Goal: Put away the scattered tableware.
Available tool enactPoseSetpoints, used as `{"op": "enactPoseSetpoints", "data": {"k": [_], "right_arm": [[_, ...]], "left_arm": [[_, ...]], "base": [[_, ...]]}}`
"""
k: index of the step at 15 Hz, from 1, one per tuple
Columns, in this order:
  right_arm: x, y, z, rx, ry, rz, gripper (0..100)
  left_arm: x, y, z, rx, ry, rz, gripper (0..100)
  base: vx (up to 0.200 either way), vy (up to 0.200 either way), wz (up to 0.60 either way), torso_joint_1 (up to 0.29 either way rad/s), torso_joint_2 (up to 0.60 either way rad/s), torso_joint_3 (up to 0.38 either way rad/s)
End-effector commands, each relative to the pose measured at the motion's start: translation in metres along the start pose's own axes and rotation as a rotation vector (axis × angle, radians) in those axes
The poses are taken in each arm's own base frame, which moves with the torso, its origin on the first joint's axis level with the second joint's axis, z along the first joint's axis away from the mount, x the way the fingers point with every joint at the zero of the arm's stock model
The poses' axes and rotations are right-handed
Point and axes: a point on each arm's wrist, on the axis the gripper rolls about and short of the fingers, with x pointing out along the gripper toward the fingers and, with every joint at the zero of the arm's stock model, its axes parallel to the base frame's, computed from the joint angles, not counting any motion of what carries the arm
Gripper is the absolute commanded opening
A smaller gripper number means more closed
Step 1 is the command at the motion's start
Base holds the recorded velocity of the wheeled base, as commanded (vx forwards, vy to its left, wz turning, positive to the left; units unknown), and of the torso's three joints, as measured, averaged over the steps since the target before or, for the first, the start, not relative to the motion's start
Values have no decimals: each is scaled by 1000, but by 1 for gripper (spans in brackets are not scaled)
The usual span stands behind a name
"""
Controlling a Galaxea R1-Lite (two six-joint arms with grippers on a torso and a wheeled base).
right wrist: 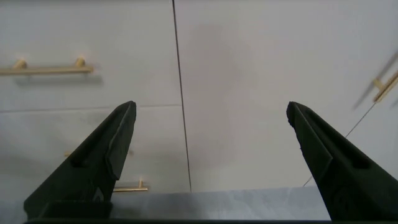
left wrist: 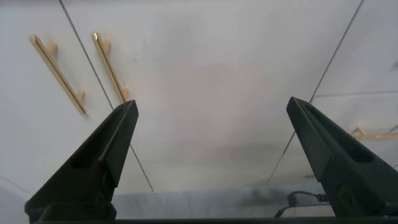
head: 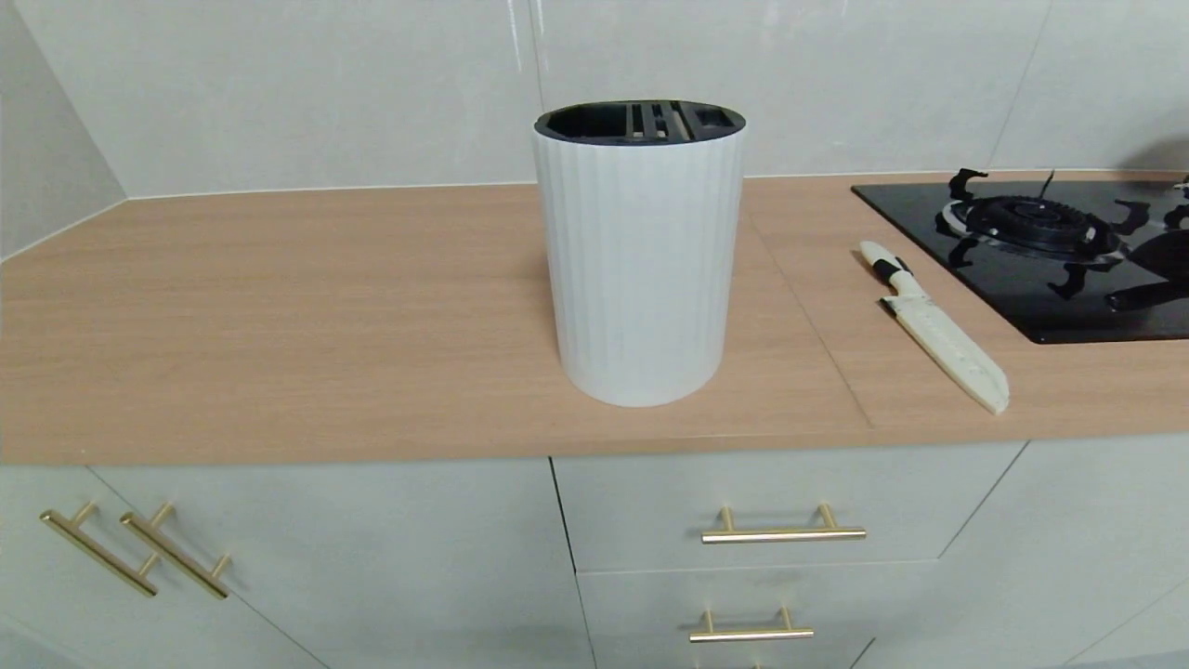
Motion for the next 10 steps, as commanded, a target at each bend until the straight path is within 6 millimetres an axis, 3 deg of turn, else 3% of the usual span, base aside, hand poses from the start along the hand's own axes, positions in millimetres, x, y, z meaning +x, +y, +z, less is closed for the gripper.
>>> {"op": "enactPoseSetpoints", "data": {"k": [1,10], "right_arm": [[0,0,0,0,2,0,100],[0,0,0,0,0,0,100]], "left_arm": [[0,0,0,-1,1,1,100],[0,0,0,1,1,1,100]], "base": [[0,0,0,364,-476,-256],[0,0,0,250,-488,-264]]}}
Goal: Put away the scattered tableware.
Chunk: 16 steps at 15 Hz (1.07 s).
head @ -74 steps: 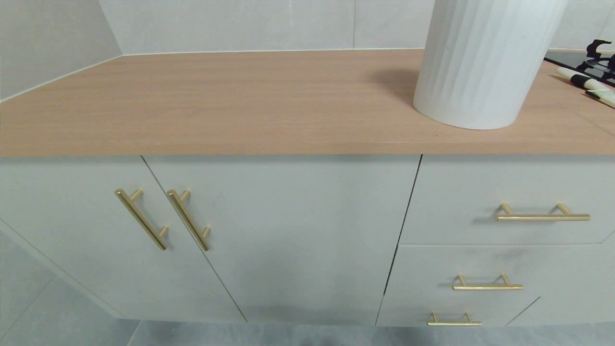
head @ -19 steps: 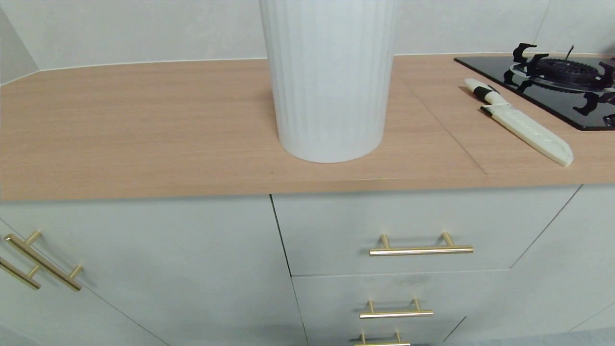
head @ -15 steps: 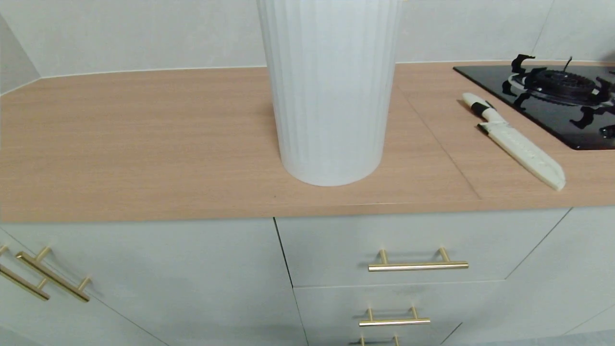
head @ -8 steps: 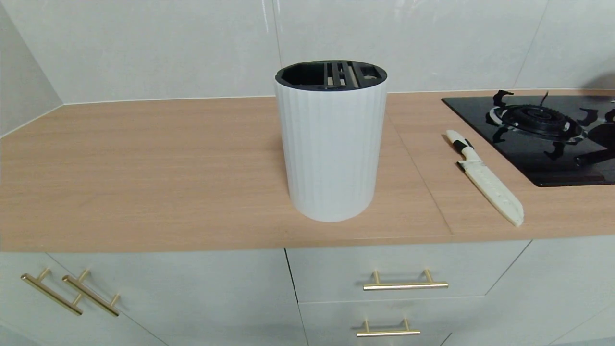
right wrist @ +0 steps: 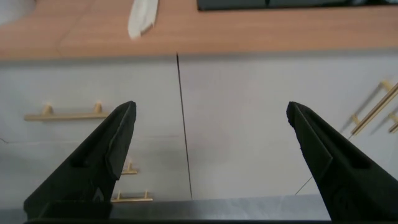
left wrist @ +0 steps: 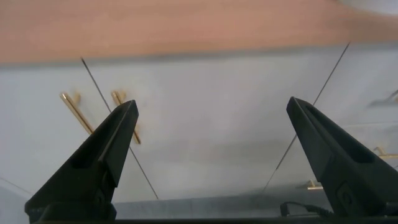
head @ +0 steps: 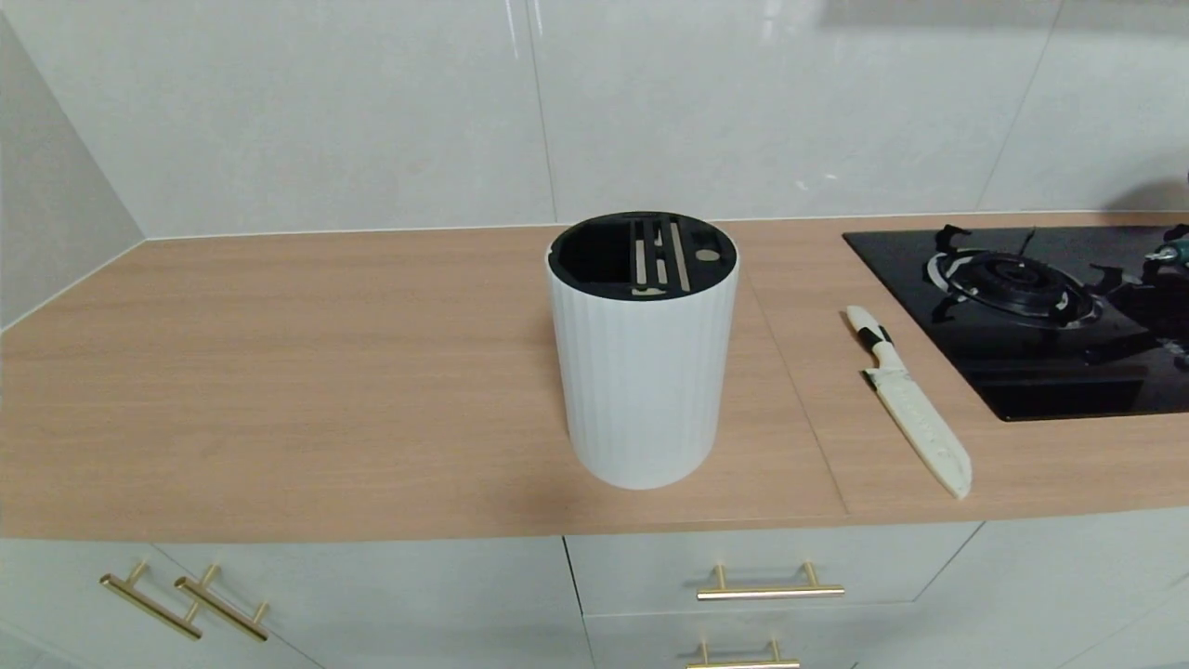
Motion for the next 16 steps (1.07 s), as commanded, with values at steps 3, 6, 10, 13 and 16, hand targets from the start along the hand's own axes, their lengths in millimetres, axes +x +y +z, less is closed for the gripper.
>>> {"op": "enactPoseSetpoints", "data": {"k": [3,6,10,13,16], "right_arm": [[0,0,0,-1,1,0,100],[0,0,0,-1,1,0,100],[0,0,0,-1,0,0,100],[0,0,0,-1,1,0,100],[0,0,0,-1,1,0,100]], "left_arm": [[0,0,0,0,0,0,100],[0,0,0,0,0,0,100],[0,0,0,0,0,0,100],[0,0,0,0,0,0,100],[0,0,0,0,0,0,100]], "base": [[0,0,0,253,-520,-274],[0,0,0,255,-540,-279],[0,0,0,285,-581,-300],[0,0,0,294,-583,-300],[0,0,0,204,-426,-214]]}}
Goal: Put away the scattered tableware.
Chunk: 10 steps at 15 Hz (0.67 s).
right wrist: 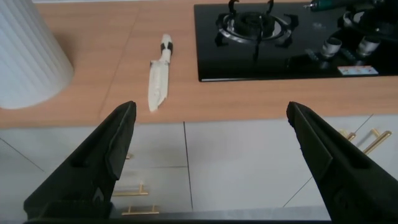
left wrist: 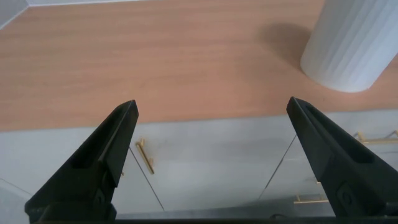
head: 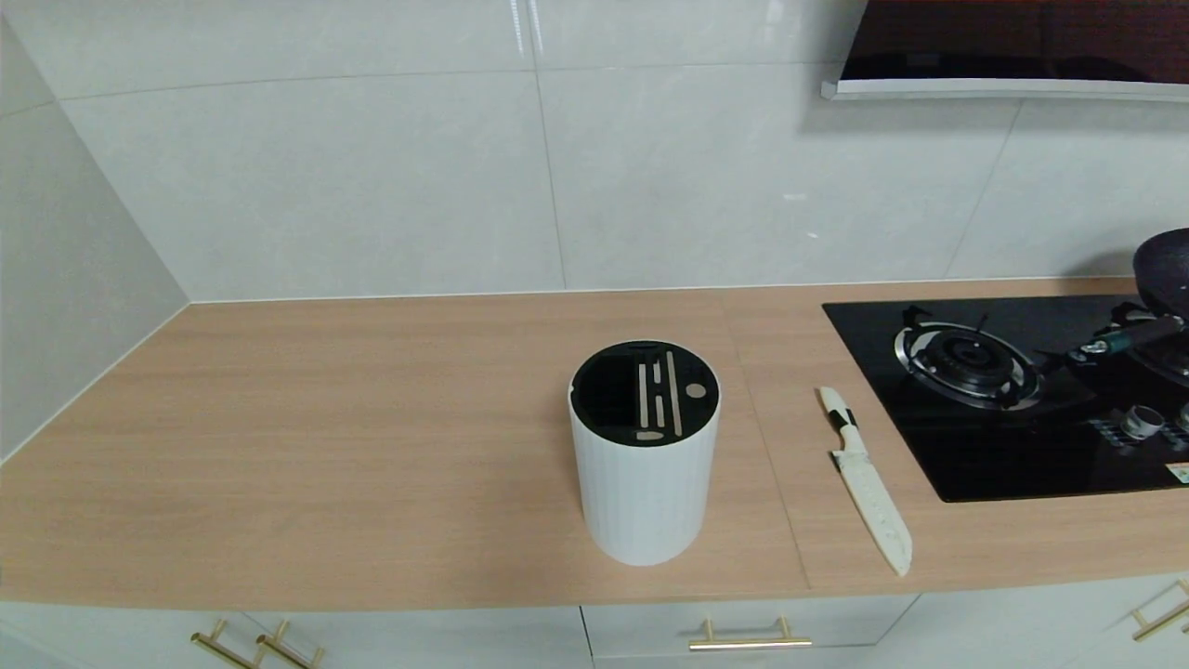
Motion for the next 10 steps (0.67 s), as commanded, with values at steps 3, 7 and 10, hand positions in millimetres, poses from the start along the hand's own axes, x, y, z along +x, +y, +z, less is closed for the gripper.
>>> {"op": "enactPoseSetpoints", "data": {"k": [3,7,10], "right_arm": [[0,0,0,-1,1,0,100],[0,0,0,-1,1,0,100],[0,0,0,-1,1,0,100]], "left_arm": [[0,0,0,0,0,0,100],[0,0,0,0,0,0,100],[0,0,0,0,0,0,100]], "base": [[0,0,0,186,-372,-194],[0,0,0,70,-144,-71],[0,0,0,0,0,0]]}}
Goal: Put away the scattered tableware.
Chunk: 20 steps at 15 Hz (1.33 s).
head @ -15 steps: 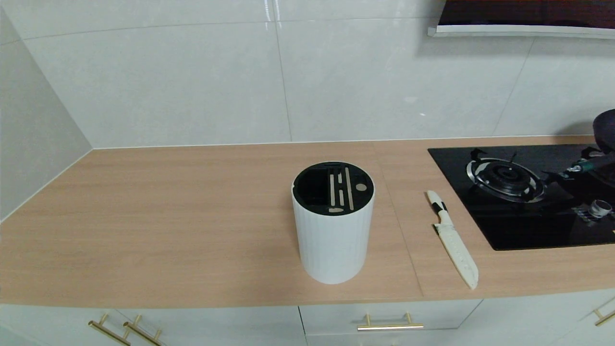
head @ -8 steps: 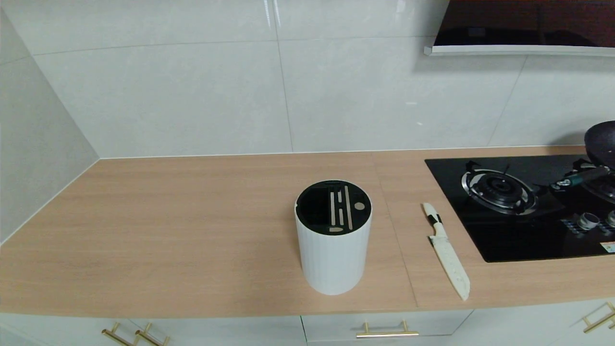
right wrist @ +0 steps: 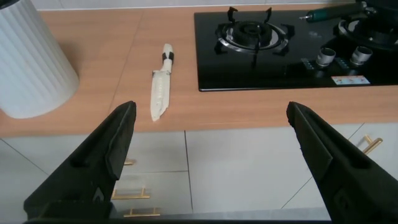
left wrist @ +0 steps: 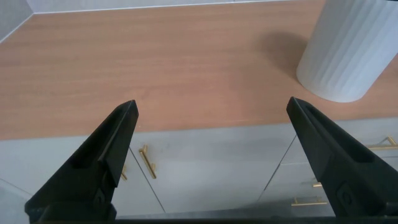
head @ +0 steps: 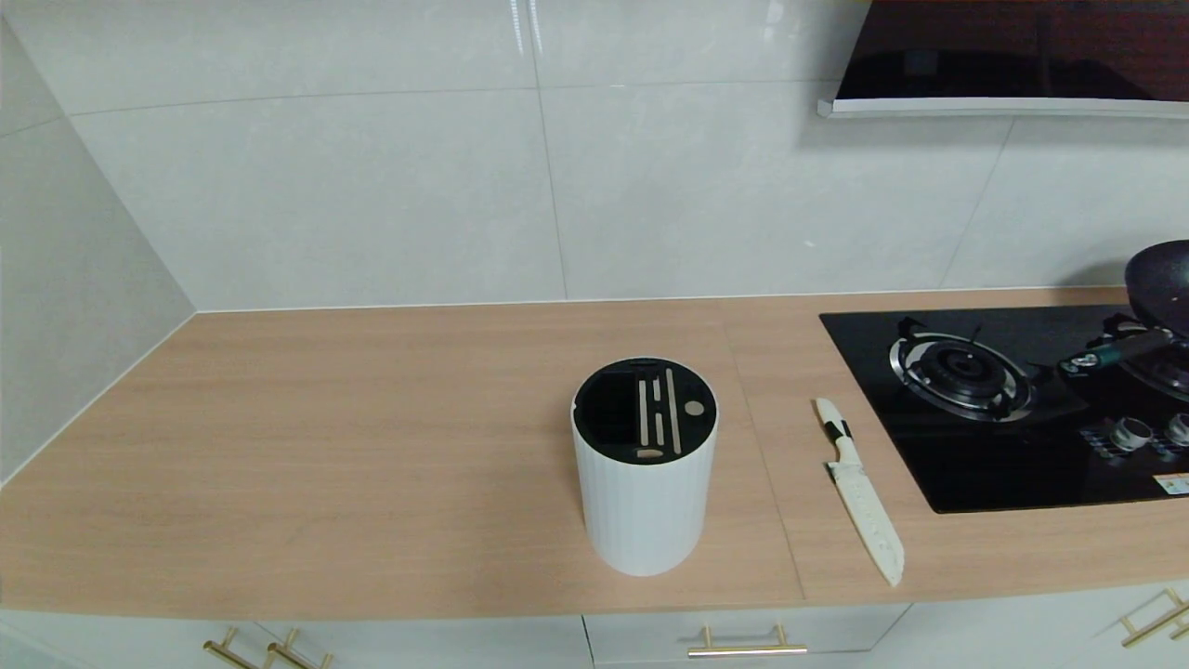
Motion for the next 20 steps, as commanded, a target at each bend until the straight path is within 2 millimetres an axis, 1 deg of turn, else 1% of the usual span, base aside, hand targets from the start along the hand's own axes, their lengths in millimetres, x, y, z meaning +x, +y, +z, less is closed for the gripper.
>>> {"op": "enactPoseSetpoints", "data": {"k": [1,5,6,7,8,10,12,13,14,15,17,18,19,20], "right_arm": [[0,0,0,-1,1,0,100],[0,0,0,-13,-2,1,100],[-7,0,26,-20,-90,40,100],[-12,1,50,-16,-120,97,100],[-10,2,64,-16,-82,132,100],[6,4,86,-12,31,197,100],[37,5,109,-4,157,213,100],[59,6,120,0,232,214,100],[87,7,130,4,315,211,100],[111,9,134,7,381,220,100],[153,19,128,-11,521,273,100],[171,25,122,-15,572,298,100],[193,33,111,-23,615,325,100],[210,38,103,-27,626,333,100]], "left_arm": [[0,0,0,0,0,1,100],[0,0,0,-1,0,1,100],[0,0,0,-1,0,1,100],[0,0,0,-1,0,1,100],[0,0,0,-1,0,1,100],[0,0,0,-1,0,1,100],[0,0,0,-1,0,1,100],[0,0,0,-1,0,1,100],[0,0,0,-1,0,1,100],[0,0,0,-1,0,1,100],[0,0,0,-1,0,1,100],[0,0,0,-1,0,1,100],[0,0,0,-1,0,1,100],[0,0,0,-1,0,1,100]], "base": [[0,0,0,0,0,0],[0,0,0,0,0,0],[0,0,0,0,0,0],[0,0,0,0,0,0],[0,0,0,0,0,0],[0,0,0,0,0,0],[0,0,0,0,0,0],[0,0,0,0,0,0],[0,0,0,0,0,0],[0,0,0,0,0,0],[0,0,0,0,0,0],[0,0,0,0,0,0],[0,0,0,0,0,0],[0,0,0,0,0,0]]}}
